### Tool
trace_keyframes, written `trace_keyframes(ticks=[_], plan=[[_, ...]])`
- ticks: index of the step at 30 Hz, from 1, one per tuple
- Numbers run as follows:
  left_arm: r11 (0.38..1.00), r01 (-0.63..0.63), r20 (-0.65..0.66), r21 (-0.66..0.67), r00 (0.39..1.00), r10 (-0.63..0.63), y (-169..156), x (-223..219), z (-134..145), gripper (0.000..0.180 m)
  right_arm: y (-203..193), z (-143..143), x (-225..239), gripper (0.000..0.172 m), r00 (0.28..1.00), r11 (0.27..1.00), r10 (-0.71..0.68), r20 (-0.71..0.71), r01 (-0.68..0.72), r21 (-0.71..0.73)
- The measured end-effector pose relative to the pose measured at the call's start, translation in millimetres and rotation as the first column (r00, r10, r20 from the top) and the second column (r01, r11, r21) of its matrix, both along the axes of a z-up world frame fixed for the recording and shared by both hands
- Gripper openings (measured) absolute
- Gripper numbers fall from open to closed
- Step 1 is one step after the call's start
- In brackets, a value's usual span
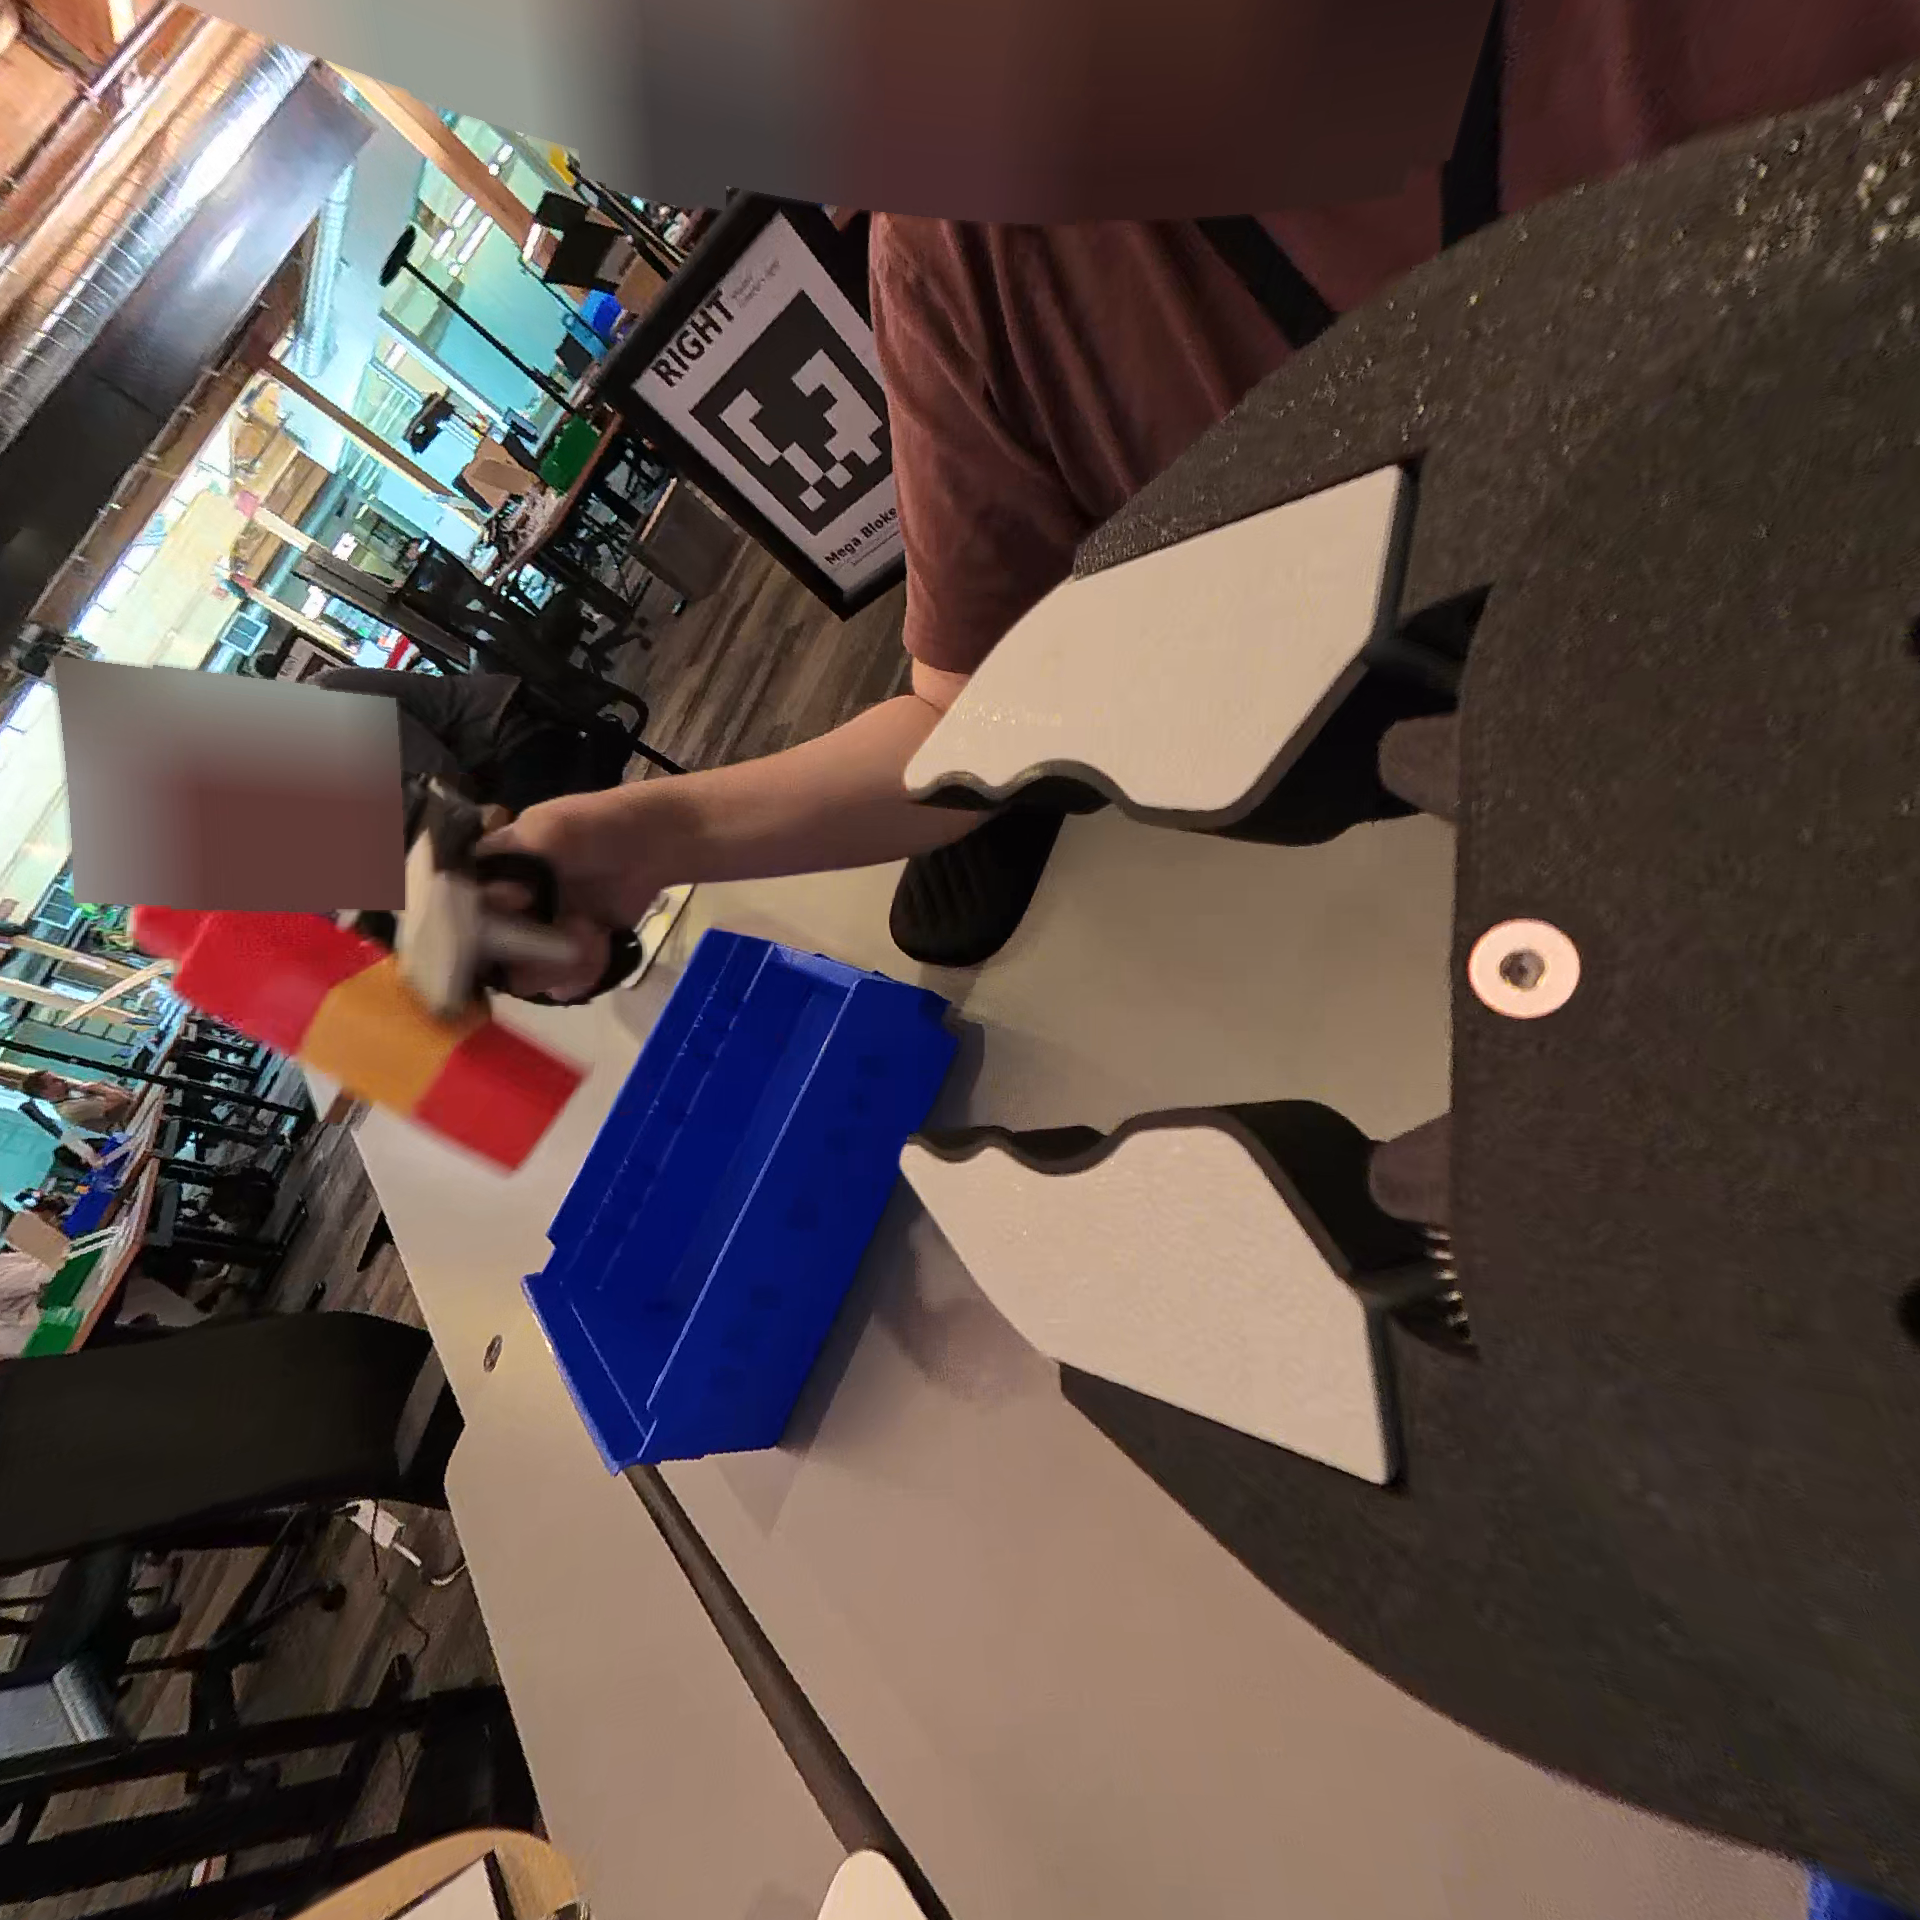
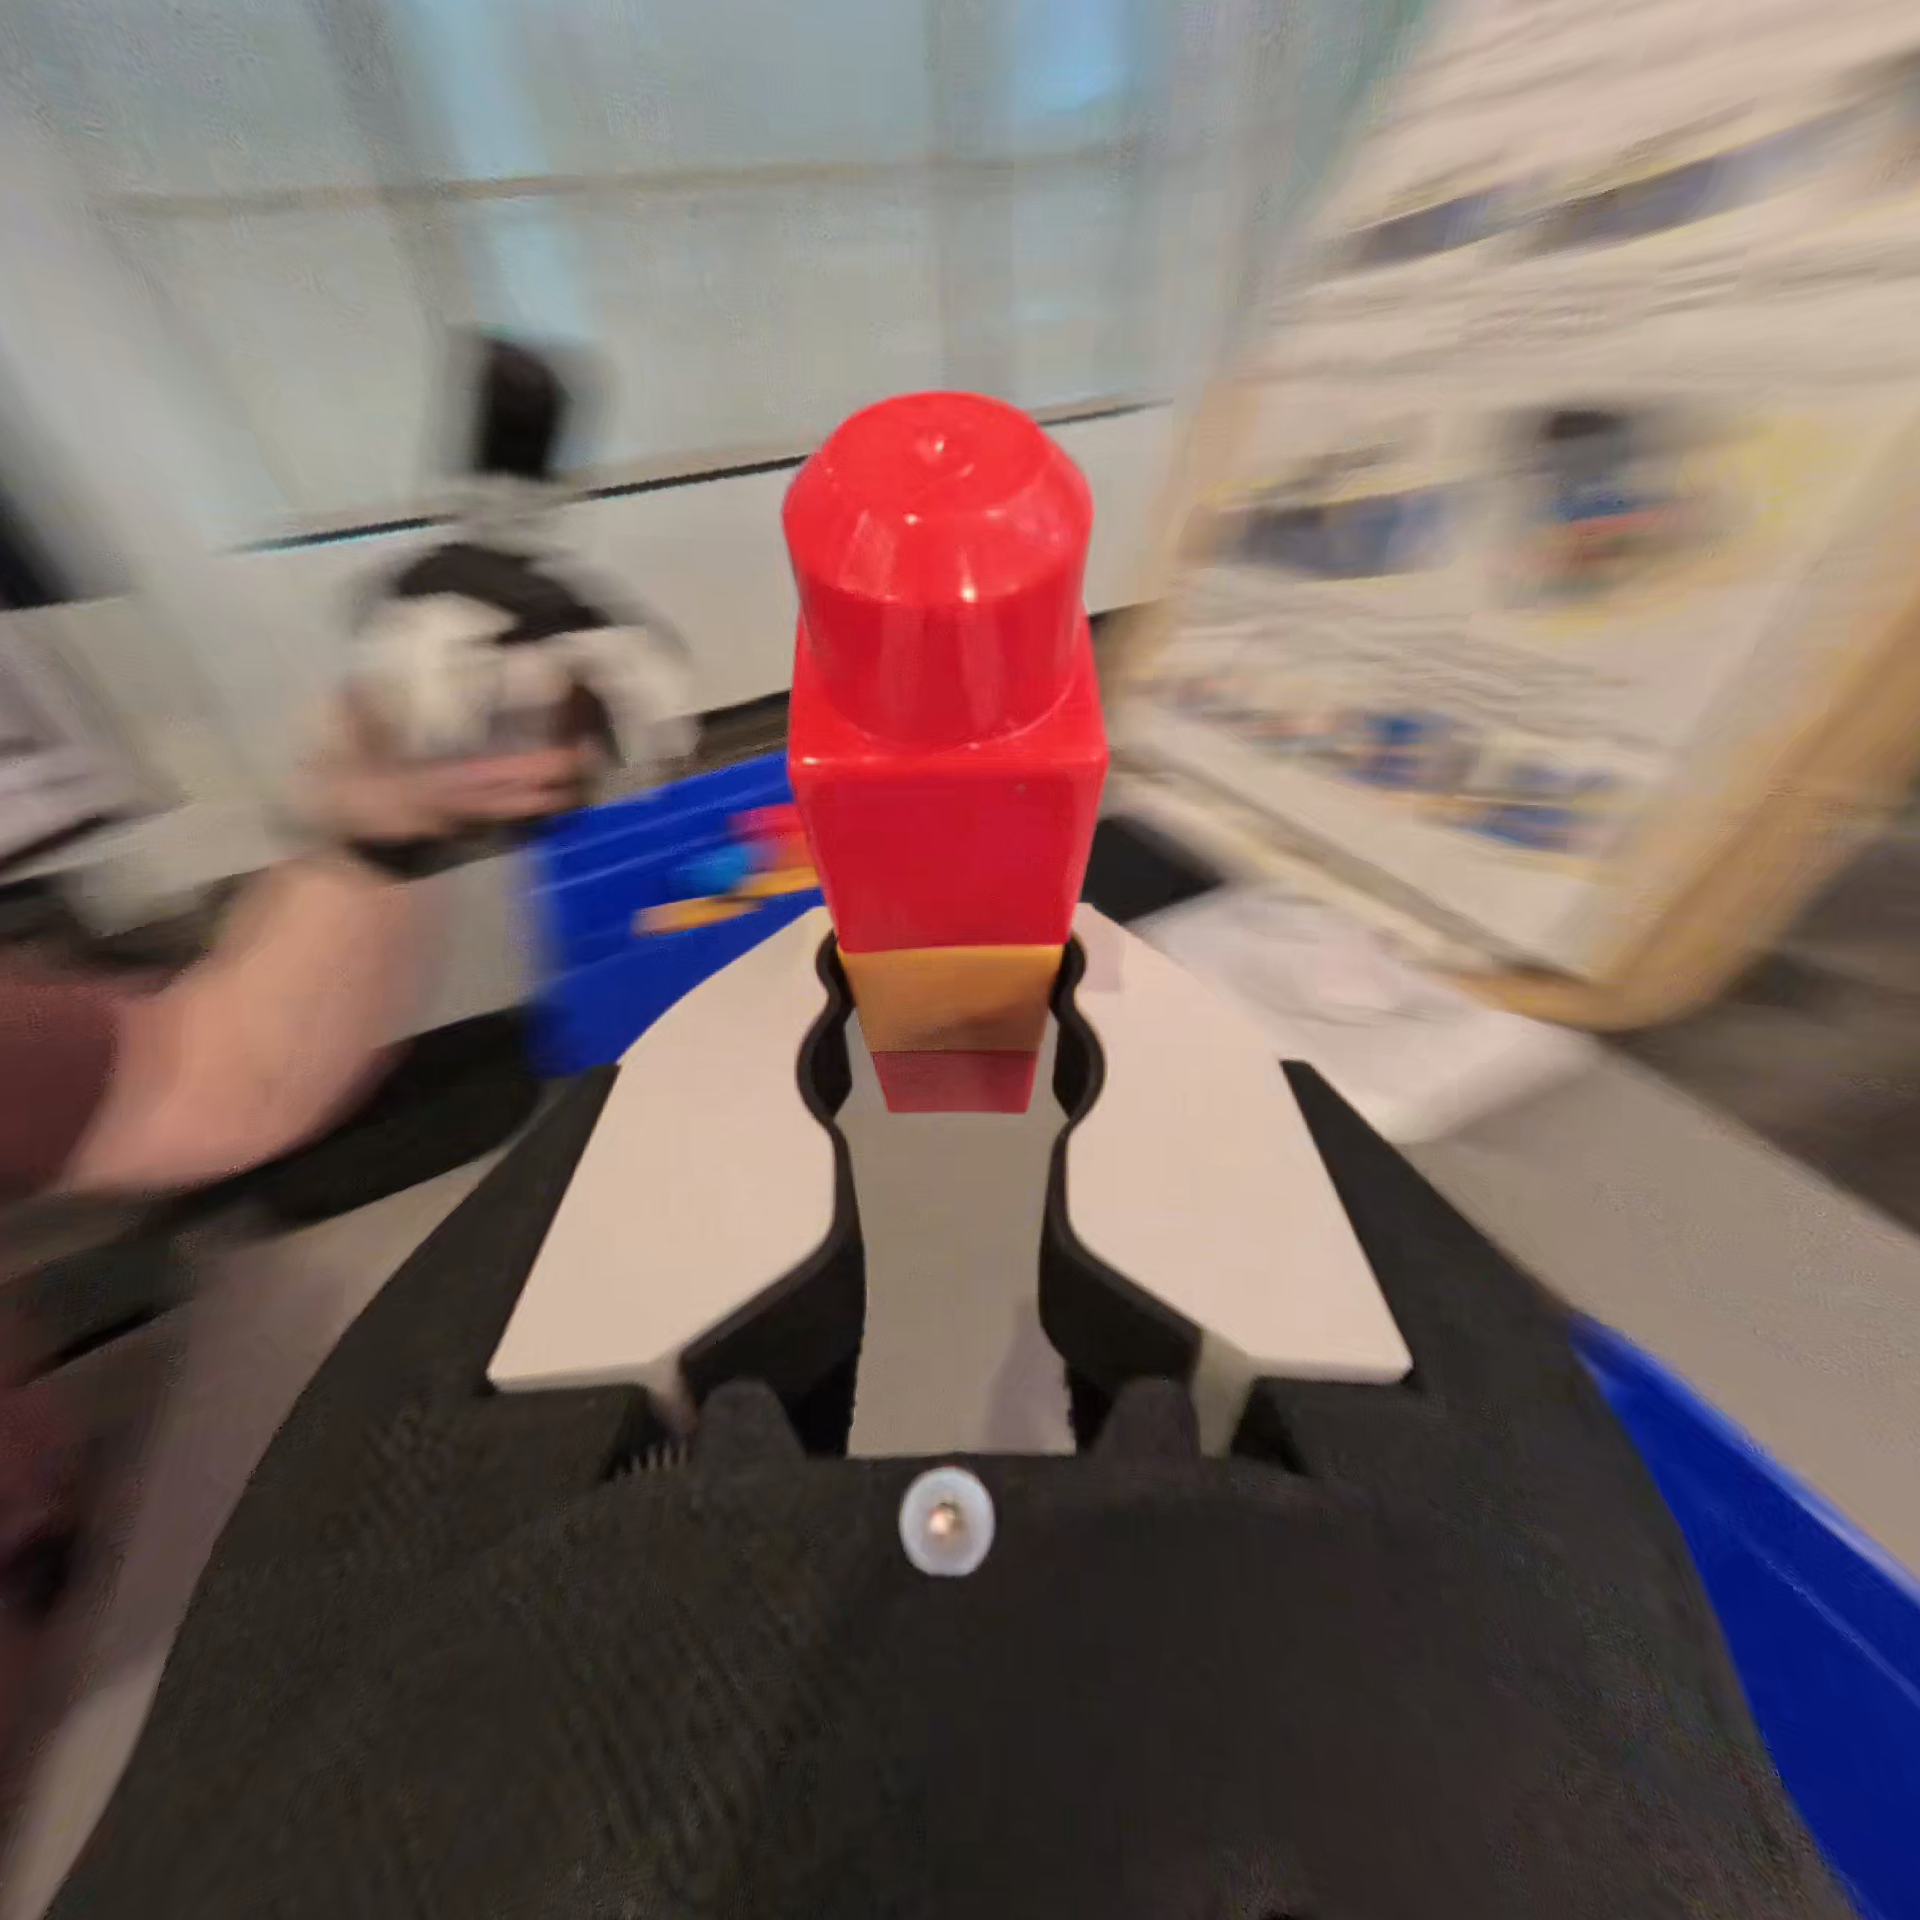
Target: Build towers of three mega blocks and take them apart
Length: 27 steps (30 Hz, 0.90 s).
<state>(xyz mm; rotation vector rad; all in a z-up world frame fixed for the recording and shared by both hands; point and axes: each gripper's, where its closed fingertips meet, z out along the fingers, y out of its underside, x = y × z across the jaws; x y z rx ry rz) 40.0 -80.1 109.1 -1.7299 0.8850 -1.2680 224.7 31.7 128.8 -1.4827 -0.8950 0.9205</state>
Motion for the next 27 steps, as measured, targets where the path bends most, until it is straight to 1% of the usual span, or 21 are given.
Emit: trace_keyframes(ticks=[1,2,3,4,5,7,8,10,12,14,17,20,23,27], plan=[[1.000,0.006,-0.009,0.002,1.000,-0.006,-2,1,-1,0.058,27,-7,38,0.036,0.980,0.981,-0.195,0.021,0.195,0.011],[1.000,0.009,-0.021,0.004,1.000,-0.009,-3,3,-2,0.058,49,-24,70,0.036,0.943,0.945,-0.325,0.070,0.326,-0.014],[1.000,0.011,-0.034,0.004,0.999,-0.011,-4,3,-3,0.058,67,-48,93,0.036,0.910,0.914,-0.392,0.131,0.402,-0.055],[1.000,0.012,-0.048,0.004,0.999,-0.011,-4,4,-5,0.058,81,-74,106,0.036,0.894,0.897,-0.409,0.182,0.431,-0.098],[1.000,0.010,-0.060,0.004,0.998,-0.009,-4,4,-7,0.059,91,-99,108,0.037,0.900,0.899,-0.381,0.212,0.414,-0.144],[1.000,0.004,-0.067,0.006,0.998,-0.004,-3,4,-8,0.058,104,-140,97,0.037,0.931,0.912,-0.291,0.222,0.340,-0.229],[1.000,0.002,-0.065,0.005,0.998,-0.002,-3,3,-8,0.058,111,-159,93,0.037,0.928,0.907,-0.283,0.243,0.341,-0.246],[1.000,-0.002,-0.061,0.000,0.998,0.002,-3,1,-7,0.057,124,-189,91,0.037,0.893,0.894,-0.298,0.336,0.385,-0.231],[1.000,-0.008,-0.060,0.006,0.998,0.009,-3,-1,-6,0.057,126,-210,87,0.038,0.863,0.897,-0.274,0.425,0.389,-0.210],[1.000,-0.012,-0.065,0.008,0.998,0.012,-3,-4,-6,0.056,128,-222,83,0.038,0.842,0.902,-0.257,0.475,0.385,-0.194],[1.000,-0.025,-0.060,0.008,0.998,0.026,-1,-9,-4,0.056,132,-228,81,0.038,0.822,0.899,-0.278,0.496,0.405,-0.166],[0.999,-0.034,-0.046,0.008,0.998,0.035,0,-12,-1,0.055,133,-231,76,0.037,0.837,0.894,-0.274,0.473,0.403,-0.195],[0.999,-0.048,-0.049,0.012,0.998,0.048,1,-17,-1,0.055,136,-236,77,0.037,0.832,0.891,-0.288,0.475,0.414,-0.184],[0.997,-0.075,-0.046,0.023,0.996,0.076,1,-31,3,0.060,137,-237,78,0.038,0.831,0.891,-0.294,0.472,0.417,-0.179]])
